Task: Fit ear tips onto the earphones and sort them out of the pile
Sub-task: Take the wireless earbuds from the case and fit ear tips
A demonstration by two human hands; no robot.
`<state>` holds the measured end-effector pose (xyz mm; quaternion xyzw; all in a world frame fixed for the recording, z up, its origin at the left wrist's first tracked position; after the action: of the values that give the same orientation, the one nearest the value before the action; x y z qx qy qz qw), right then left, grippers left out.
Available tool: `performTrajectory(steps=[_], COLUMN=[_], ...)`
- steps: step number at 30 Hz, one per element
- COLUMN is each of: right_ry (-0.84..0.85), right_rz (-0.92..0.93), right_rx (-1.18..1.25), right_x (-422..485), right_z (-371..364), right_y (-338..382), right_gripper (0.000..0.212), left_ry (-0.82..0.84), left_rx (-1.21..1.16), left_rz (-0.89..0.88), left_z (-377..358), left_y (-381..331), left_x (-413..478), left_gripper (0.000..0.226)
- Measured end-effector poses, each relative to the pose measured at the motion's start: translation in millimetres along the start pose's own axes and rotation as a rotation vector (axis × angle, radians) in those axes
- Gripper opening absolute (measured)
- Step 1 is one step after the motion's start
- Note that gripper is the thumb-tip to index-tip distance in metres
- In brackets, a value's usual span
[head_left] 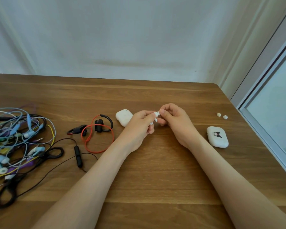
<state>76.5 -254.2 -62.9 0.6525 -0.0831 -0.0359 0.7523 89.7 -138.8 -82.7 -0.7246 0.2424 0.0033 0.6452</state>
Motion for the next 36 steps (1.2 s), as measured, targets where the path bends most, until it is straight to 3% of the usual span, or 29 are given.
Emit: performTrajectory(steps=[16,24,36], right_ry=[0.003,0.147,0.052], right_rz=[0.01,-0.011,0.088], right_rx=[-0.069,0.004,-0.074], right_x=[-0.7,-1.6,-7.1], right_z=[-1.5,-7.8,-5.9], right_y=[3.1,5.1,8.4], right_gripper=[0.013,0.022,0.009], left_ry=[-0.025,-0.013,-0.064], left_rx=[-0.004,0.008,0.067], left_rz=[0.002,-0.007,-0.008], left_z=[3.4,2.9,5.3], left_y=[-0.9,-0.3,0.3], left_x=[-0.3,0.5,0.2], left_gripper=[0.018,0.019,0.012])
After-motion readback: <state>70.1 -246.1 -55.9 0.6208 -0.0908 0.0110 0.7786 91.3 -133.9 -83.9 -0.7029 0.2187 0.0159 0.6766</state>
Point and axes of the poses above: each hand's wrist, its own x-axis towards the middle knuckle, its own z-axis out of the back of the hand, y = z × x, the point moved 9 cm from there along x, towards the middle knuckle, and after that the axes turned 3 degrees about z, right-handed, at the moved point
